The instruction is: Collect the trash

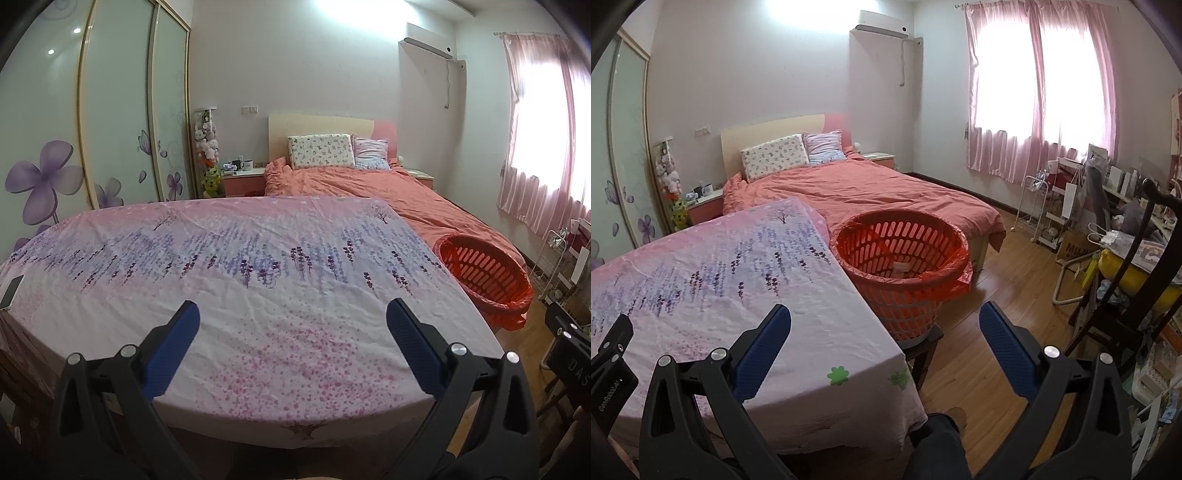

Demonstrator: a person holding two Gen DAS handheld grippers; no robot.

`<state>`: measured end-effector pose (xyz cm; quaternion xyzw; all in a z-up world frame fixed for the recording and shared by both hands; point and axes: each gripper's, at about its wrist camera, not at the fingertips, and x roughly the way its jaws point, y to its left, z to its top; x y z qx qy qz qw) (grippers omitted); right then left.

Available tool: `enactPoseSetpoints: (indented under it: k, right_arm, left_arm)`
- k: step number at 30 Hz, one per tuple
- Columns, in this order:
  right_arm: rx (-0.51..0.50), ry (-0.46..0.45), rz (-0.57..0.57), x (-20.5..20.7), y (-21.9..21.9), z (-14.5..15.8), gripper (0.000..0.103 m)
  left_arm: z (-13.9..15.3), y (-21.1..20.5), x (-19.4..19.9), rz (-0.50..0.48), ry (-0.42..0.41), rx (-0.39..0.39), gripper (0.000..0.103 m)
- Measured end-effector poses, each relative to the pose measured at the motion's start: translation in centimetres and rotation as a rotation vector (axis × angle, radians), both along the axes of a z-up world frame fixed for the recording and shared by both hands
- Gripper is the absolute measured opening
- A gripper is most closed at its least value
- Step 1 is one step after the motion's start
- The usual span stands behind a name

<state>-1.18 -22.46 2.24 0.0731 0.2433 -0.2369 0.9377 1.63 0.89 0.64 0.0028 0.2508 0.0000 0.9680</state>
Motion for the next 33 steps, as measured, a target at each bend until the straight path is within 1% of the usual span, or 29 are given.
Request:
enactPoseSetpoints:
  k: [19,24,33]
  right_arm:
    - [-0.006,-0.029,-0.005,-0.1,0.1,0.8,0.101]
    - [-0.008,-0.038,-0.003,-0.1,0.2,0.9,0.101]
    - [-0.010,-0.054,-0.012,-0.2,0.0,1.4,0.101]
  left_arm:
    - [1.5,-0.6,-0.5,0.038,-0.059,0.040,0.099]
    - [1.8,-0.7,-0.6,0.034,-0.066,0.038,0.099]
    - [2.0,-1.7,-0.6,-0.002,-0.067,0.030,0.099]
